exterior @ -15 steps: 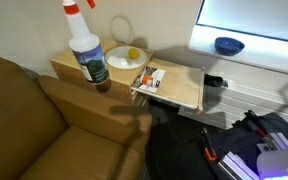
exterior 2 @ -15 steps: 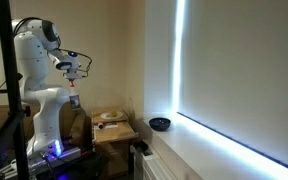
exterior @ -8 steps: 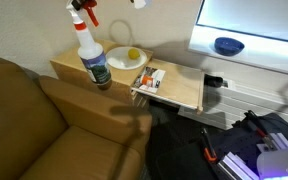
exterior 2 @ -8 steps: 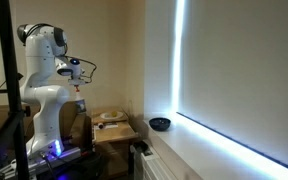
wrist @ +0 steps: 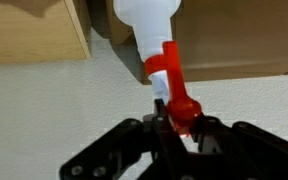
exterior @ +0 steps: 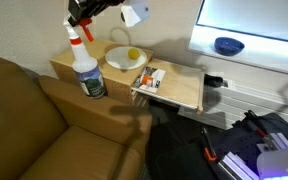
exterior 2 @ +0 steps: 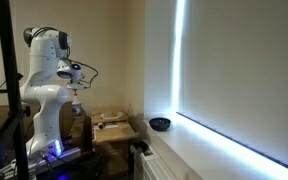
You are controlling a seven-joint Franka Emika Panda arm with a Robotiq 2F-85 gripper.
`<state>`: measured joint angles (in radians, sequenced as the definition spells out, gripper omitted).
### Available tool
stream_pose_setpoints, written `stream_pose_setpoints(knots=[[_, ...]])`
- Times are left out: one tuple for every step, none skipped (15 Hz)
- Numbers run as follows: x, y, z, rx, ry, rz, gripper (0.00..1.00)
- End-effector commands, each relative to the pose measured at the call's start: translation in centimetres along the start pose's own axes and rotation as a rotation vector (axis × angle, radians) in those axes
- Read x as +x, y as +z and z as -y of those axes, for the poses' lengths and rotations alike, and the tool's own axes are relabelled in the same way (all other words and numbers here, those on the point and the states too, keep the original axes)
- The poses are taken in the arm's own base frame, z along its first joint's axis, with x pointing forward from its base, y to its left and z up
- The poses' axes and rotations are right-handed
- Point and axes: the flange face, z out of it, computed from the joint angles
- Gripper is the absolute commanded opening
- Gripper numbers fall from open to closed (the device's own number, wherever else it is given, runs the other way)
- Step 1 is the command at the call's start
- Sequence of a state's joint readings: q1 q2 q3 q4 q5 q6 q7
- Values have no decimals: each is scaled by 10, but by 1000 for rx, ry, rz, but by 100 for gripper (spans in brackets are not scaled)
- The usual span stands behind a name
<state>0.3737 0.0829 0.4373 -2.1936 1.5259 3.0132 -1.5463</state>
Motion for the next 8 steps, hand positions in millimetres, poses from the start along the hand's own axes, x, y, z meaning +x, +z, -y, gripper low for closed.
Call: stream_pose_setpoints(knots=[[0,0,0,0,0,-1,25],[1,0,0,0,0,-3,6],[-4,8,-2,1,9,5,6],[-8,13,-2,1,17,7,6],[-10,17,-2,2,26,6,6],[-12,19,-3,-8,35,0,6],[-13,20,-5,-16,44,-8,6],[-12,18,-6,-13,61,-29,6]])
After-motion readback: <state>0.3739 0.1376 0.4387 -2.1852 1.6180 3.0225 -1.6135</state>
